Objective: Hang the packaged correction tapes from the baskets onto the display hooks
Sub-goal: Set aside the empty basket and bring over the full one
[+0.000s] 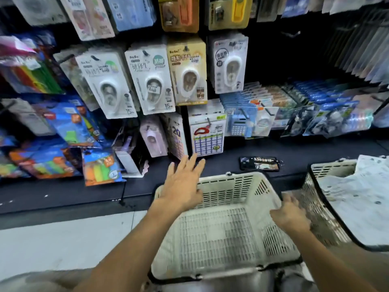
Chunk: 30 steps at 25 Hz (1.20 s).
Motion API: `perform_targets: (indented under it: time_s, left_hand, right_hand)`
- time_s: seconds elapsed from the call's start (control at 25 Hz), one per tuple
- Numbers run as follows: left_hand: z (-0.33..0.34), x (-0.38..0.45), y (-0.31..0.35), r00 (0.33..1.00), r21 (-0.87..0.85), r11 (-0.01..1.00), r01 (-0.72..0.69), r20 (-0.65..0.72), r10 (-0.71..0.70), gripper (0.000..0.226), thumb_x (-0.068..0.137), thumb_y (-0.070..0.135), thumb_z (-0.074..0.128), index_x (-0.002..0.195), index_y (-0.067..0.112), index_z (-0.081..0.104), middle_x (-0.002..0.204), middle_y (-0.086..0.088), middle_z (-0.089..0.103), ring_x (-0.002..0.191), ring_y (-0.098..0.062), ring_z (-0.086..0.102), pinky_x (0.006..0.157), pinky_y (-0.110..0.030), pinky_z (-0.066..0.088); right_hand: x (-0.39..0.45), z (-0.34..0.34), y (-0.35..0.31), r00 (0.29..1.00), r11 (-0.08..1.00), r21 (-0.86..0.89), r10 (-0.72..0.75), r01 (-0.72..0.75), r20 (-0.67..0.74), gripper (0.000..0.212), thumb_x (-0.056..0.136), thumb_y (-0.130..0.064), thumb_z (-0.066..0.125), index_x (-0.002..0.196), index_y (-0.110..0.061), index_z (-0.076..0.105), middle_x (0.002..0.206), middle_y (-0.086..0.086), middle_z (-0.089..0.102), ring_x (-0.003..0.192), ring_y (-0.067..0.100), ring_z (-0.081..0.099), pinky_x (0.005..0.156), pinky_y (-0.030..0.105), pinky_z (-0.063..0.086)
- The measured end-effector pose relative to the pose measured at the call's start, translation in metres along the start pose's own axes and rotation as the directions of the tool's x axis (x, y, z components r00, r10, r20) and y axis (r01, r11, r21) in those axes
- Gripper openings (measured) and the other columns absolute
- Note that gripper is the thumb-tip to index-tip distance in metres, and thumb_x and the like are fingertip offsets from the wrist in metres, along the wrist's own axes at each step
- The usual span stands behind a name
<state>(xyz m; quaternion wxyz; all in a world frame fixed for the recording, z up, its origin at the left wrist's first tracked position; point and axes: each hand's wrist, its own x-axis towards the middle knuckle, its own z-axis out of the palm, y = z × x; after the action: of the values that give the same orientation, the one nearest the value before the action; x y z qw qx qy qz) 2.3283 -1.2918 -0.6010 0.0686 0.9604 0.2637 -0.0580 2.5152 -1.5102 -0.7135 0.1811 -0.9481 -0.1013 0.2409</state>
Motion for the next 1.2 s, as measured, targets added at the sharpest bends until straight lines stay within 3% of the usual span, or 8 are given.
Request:
perform_targets:
  time_s: [0.12, 0.24, 0.32, 0.44, 0.56, 0.72, 0.92, 1.2]
  left_hand:
    - [0.035, -0.016, -0.005, 0.994, -0.050, 0.997, 0.060, 0.100, -0.054, 0.090, 0.094, 0.034, 0.063, 0.164, 0.027, 0.007, 0.174, 0.000, -0.001, 0.160, -0.021, 0.000, 0.127, -0.049, 0.006]
    - [0.061, -0.028, -0.009, 0.988, -0.121, 0.987, 0.107, 0.120, -0.092, 0.085, 0.095, 0.035, 0.062, 0.164, 0.028, 0.012, 0.174, 0.000, 0.004, 0.160, -0.021, 0.004, 0.128, -0.048, 0.011]
    - [0.073, -0.038, -0.010, 0.983, -0.140, 0.981, 0.135, 0.142, -0.115, 0.083, 0.096, 0.034, 0.061, 0.164, 0.027, 0.013, 0.174, -0.002, 0.007, 0.160, -0.022, 0.007, 0.128, -0.049, 0.013]
    - [0.078, -0.049, -0.013, 0.979, -0.189, 0.966, 0.177, 0.130, -0.154, 0.083, 0.095, 0.032, 0.061, 0.164, 0.025, 0.015, 0.173, -0.003, 0.010, 0.159, -0.023, 0.011, 0.127, -0.048, 0.016]
    - [0.079, -0.066, -0.028, 0.970, -0.211, 0.949, 0.236, 0.109, -0.217, 0.085, 0.095, 0.034, 0.061, 0.164, 0.026, 0.013, 0.173, -0.002, 0.011, 0.159, -0.023, 0.011, 0.127, -0.046, 0.017]
    - [0.074, -0.079, -0.038, 0.948, -0.224, 0.923, 0.313, 0.128, -0.290, 0.082, 0.097, 0.033, 0.060, 0.164, 0.026, 0.012, 0.173, -0.002, 0.010, 0.159, -0.023, 0.011, 0.128, -0.047, 0.015]
    - [0.061, -0.060, 0.030, 0.985, -0.280, 0.947, 0.157, 0.119, -0.128, 0.080, 0.099, 0.033, 0.059, 0.164, 0.026, 0.013, 0.173, -0.002, 0.010, 0.159, -0.024, 0.010, 0.128, -0.047, 0.014]
    - [0.046, -0.035, 0.122, 0.983, -0.348, 0.929, -0.130, 0.077, 0.166, 0.079, 0.098, 0.032, 0.058, 0.164, 0.025, 0.015, 0.173, -0.002, 0.011, 0.159, -0.023, 0.011, 0.128, -0.046, 0.016]
  right_hand:
    - [-0.019, 0.017, 0.037, 0.991, 0.984, 0.135, 0.107, -0.117, 0.082, 0.057, 0.090, -0.011, 0.060, 0.143, -0.002, 0.040, 0.123, 0.023, 0.061, 0.109, 0.041, 0.060, 0.096, 0.048, 0.051]
    - [-0.034, 0.034, 0.036, 0.996, 0.998, 0.038, -0.050, 0.047, 0.075, 0.059, 0.090, -0.003, 0.054, 0.146, -0.008, 0.037, 0.109, 0.020, 0.066, 0.097, 0.036, 0.062, 0.082, 0.036, 0.049]
    - [-0.057, 0.059, 0.013, 0.966, 0.978, 0.105, -0.194, 0.178, 0.171, 0.061, 0.090, -0.001, 0.050, 0.148, -0.015, 0.035, 0.122, 0.017, 0.066, 0.109, 0.035, 0.062, 0.091, 0.036, 0.050]
    - [-0.101, 0.118, -0.036, 0.776, 0.877, 0.444, -0.407, 0.185, 0.482, 0.060, 0.100, -0.009, 0.051, 0.153, -0.028, 0.031, 0.145, 0.004, 0.055, 0.130, 0.028, 0.055, 0.107, 0.043, 0.047]
    - [-0.133, 0.157, -0.084, 0.608, 0.901, 0.421, -0.392, 0.103, 0.690, 0.067, 0.104, -0.036, 0.048, 0.161, -0.030, 0.014, 0.164, -0.004, 0.029, 0.143, 0.020, 0.042, 0.113, 0.038, 0.041]
    - [-0.114, 0.146, -0.076, 0.727, 0.936, 0.286, -0.342, 0.207, 0.595, 0.058, 0.105, -0.035, 0.045, 0.159, -0.020, 0.027, 0.165, -0.001, 0.027, 0.147, 0.021, 0.035, 0.116, 0.031, 0.034]
    - [-0.076, 0.064, -0.004, 0.912, 0.960, 0.257, -0.201, 0.111, 0.356, 0.042, 0.100, -0.025, 0.055, 0.141, -0.013, 0.055, 0.141, 0.004, 0.053, 0.104, 0.019, 0.053, 0.068, 0.019, 0.045]
    - [-0.073, -0.034, 0.081, 0.993, 0.961, 0.274, -0.064, 0.036, 0.094, 0.040, 0.095, -0.018, 0.063, 0.134, -0.011, 0.062, 0.122, 0.007, 0.062, 0.102, 0.018, 0.054, 0.087, 0.025, 0.041]
